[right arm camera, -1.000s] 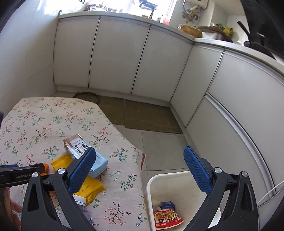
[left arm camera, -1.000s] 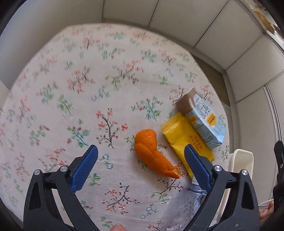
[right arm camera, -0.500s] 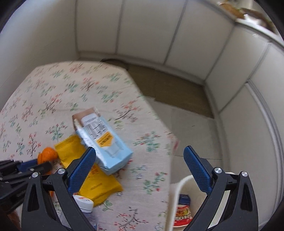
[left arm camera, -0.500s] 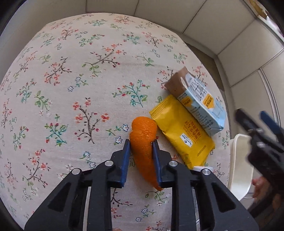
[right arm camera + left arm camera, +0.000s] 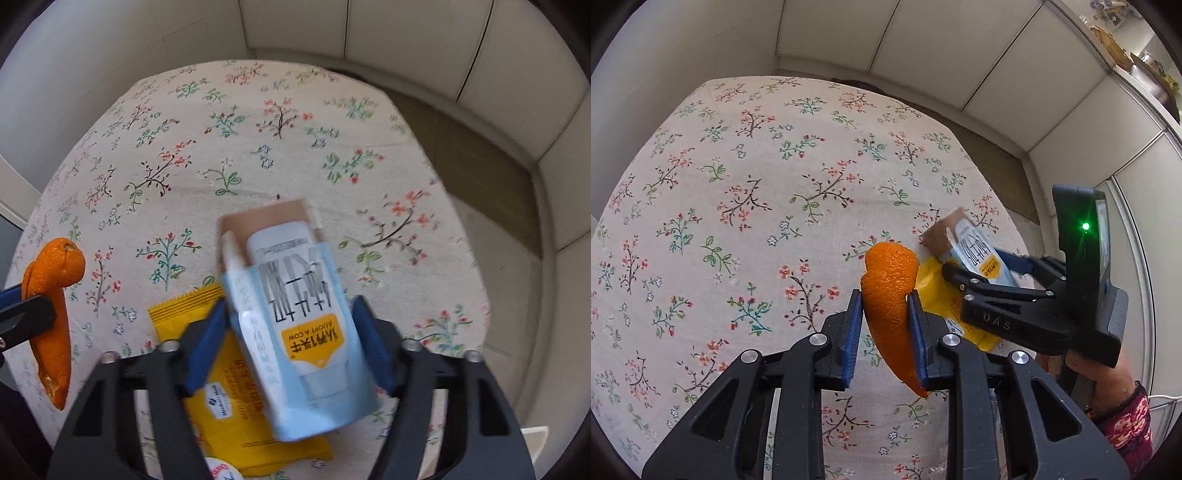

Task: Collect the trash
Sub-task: 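Grasp the milk carton with the right gripper while the left gripper lifts the orange peel, then carry the milk carton over the bin and open the right gripper while the left holds the peel, then lower the orange peel into the bin and open the left gripper, then move both tools back to the clear plastic bottle and yellow snack packet, then grasp the yellow snack packet with the right gripper while the left gripper grasps the plastic bottle, then carry the yellow packet over the bin and open the right gripper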

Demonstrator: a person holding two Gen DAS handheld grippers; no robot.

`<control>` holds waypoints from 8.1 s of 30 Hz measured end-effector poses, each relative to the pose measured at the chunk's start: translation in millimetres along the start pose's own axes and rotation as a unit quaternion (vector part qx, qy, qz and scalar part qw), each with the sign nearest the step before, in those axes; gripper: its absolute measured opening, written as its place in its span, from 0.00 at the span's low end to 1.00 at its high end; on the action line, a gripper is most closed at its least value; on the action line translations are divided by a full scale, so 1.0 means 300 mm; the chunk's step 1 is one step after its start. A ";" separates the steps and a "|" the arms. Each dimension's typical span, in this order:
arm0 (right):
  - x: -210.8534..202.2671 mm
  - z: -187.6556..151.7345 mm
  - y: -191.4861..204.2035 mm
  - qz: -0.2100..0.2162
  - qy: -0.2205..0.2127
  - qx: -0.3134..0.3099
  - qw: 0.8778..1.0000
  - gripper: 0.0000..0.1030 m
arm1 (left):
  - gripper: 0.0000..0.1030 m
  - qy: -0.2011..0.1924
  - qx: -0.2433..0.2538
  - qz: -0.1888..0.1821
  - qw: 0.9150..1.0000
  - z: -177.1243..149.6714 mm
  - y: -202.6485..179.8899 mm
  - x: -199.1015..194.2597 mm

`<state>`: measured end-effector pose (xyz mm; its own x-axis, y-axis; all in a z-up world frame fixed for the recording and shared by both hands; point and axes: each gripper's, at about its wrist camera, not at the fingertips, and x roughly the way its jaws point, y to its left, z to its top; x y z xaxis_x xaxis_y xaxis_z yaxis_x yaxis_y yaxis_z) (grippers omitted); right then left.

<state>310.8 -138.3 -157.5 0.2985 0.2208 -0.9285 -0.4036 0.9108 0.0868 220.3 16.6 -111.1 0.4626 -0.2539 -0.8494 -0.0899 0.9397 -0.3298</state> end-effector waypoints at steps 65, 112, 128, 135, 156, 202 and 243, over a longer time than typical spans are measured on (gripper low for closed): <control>-1.000 -0.561 -0.229 -0.264 -0.358 0.214 0.870 0.60 | 0.23 -0.233 0.149 -0.048 0.960 -0.186 -0.448 -0.400; -0.993 -0.973 -0.639 -0.353 -0.277 0.389 0.805 0.93 | 0.64 -0.051 0.276 -0.109 0.954 -0.473 -0.979 -0.006; -0.857 -0.825 -0.514 -0.303 -0.223 0.312 0.872 0.93 | 0.93 -0.021 0.265 0.050 0.963 -0.438 -0.671 0.015; -0.764 -0.714 -0.418 -0.258 -0.196 0.278 0.904 0.93 | 0.93 0.069 0.205 0.075 0.974 -0.386 -0.477 0.095; -0.477 -0.437 -0.210 -0.187 -0.125 0.187 0.956 0.93 | 0.69 0.115 0.139 0.030 0.983 -0.373 -0.205 0.115; -0.581 -0.169 0.120 -0.045 -0.247 0.068 0.965 0.23 | 0.69 -0.117 -0.022 -0.014 0.993 -0.065 0.041 -0.373; -0.820 -0.705 -0.426 -0.239 -0.251 0.234 0.908 0.41 | 0.70 -0.148 0.171 -0.108 0.968 -0.274 -0.625 -0.318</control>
<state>105.9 -382.9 -16.4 0.7474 -0.2150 -0.6286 0.2535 0.9669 -0.0292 120.5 -154.2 -1.9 0.6758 -0.4237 -0.6031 0.3104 0.9058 -0.2884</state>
